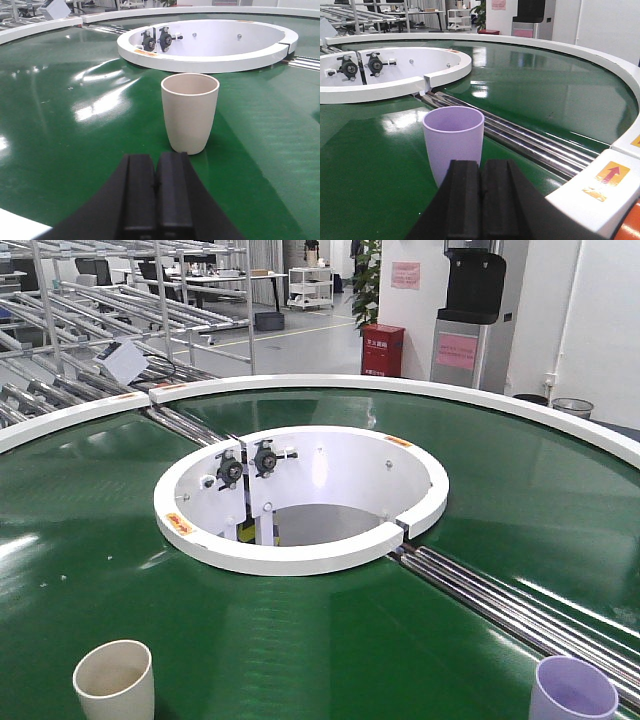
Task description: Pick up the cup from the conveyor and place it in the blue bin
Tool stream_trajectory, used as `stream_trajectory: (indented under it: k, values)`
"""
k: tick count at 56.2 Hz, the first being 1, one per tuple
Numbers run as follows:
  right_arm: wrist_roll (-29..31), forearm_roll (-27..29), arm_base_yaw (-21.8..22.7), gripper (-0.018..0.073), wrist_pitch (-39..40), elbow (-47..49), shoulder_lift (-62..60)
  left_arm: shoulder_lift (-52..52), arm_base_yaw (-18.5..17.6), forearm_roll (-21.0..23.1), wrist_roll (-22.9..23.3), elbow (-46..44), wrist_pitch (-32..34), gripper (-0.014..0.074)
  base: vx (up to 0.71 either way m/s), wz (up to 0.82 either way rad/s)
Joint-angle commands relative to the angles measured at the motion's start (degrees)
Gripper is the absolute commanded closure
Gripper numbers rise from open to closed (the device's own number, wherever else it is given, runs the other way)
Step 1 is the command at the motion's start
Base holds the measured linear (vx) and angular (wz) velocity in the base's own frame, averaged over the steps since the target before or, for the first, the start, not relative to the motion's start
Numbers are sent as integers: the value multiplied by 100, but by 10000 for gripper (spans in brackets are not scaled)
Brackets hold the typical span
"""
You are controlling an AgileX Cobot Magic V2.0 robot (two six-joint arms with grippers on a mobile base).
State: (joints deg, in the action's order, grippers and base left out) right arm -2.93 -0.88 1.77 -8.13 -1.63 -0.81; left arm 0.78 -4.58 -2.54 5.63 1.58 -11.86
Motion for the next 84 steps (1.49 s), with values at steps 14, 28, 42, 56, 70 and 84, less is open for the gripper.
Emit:
stream_trajectory:
  k: [14,28,42,56,70,84]
  values:
    - [6,-61,17,568,517,-117,-41,11,6,5,38,55,526,600,0,0]
    - [6,-61,17,568,517,-117,-41,11,6,11,89,55,695,600,0,0]
    - [6,-61,17,568,517,-117,-41,11,6,11,246,55,909,600,0,0]
    - [6,-41,17,568,775,-117,-41,11,6,11,246,55,1867,600,0,0]
    - [-203,88,17,568,1732,128,-41,11,6,11,241,-423,2798,600,0,0]
    - [-167,88,17,568,-279,2233,834,-725,6,-173,135,-2907,575,600,0,0]
